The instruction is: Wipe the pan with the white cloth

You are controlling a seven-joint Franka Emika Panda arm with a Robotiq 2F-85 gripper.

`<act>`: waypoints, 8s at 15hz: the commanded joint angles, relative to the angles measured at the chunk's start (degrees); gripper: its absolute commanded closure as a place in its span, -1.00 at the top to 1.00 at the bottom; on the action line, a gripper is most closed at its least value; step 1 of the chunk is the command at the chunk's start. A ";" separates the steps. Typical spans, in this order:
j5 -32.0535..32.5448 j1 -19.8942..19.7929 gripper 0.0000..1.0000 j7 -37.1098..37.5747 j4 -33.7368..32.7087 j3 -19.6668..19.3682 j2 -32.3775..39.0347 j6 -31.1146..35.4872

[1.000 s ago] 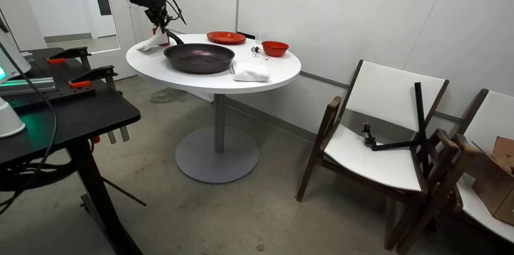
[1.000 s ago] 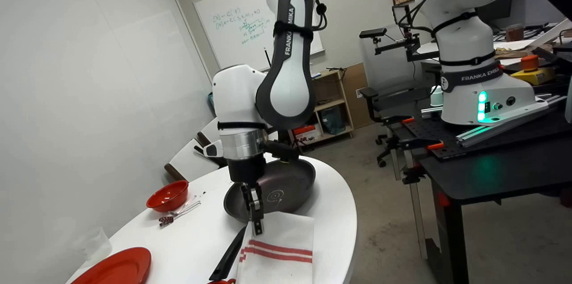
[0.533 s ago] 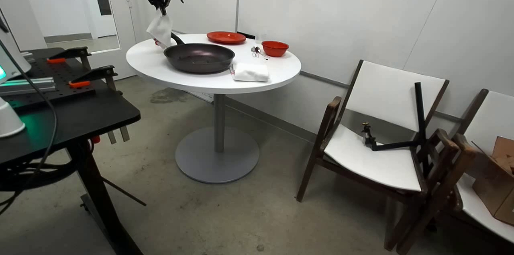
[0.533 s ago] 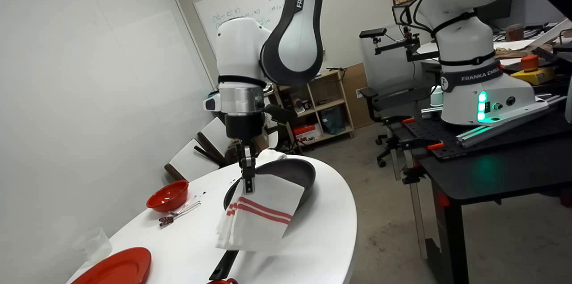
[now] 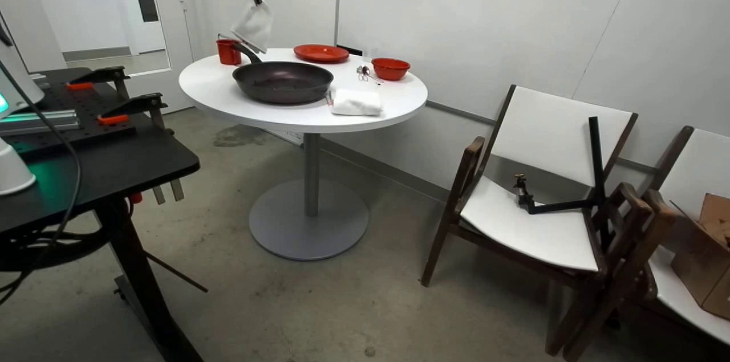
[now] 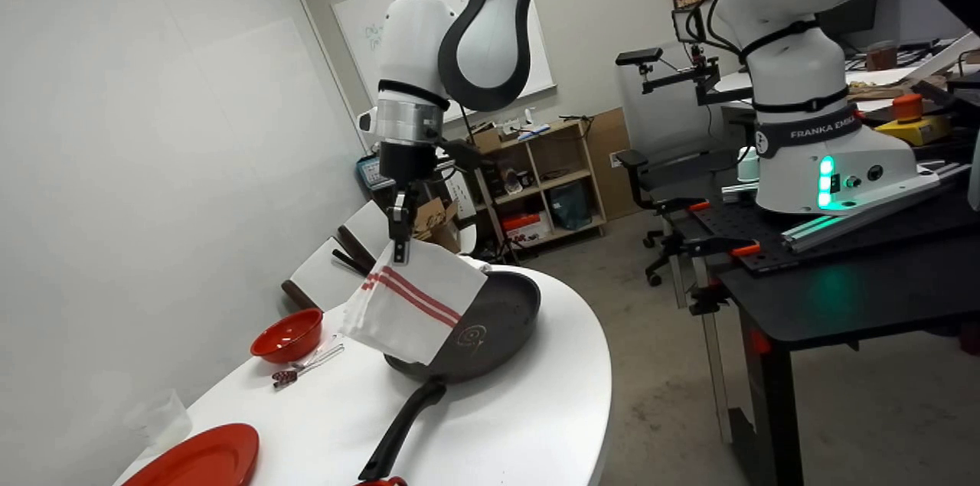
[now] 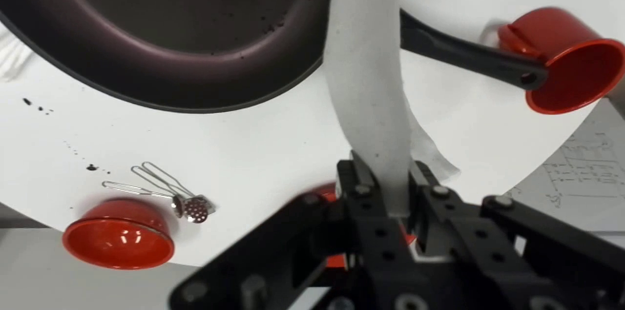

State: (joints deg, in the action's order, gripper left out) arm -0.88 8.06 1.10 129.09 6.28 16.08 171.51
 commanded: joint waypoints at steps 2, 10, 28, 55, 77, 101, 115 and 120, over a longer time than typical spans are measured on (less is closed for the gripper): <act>-7.48 -6.83 -0.90 -2.40 0.28 4.58 0.75 4.45; -19.99 -24.53 -0.91 -8.99 -1.31 20.81 6.45 7.46; -17.28 -28.92 -0.90 -5.48 -1.84 18.58 10.12 4.05; 19.45 20.67 -0.91 43.09 -21.80 -31.78 32.18 -16.82; -0.98 2.72 -0.91 24.75 -18.34 -16.71 29.02 -3.43; 1.00 12.63 -0.91 22.38 -13.76 -22.59 26.68 -2.89; -0.64 5.38 -0.91 23.44 -13.52 -24.69 27.84 -3.74; 0.21 6.47 -0.91 23.17 -13.40 -24.93 27.64 -3.64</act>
State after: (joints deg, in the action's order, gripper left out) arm -0.51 12.93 24.44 115.06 -18.30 44.39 167.90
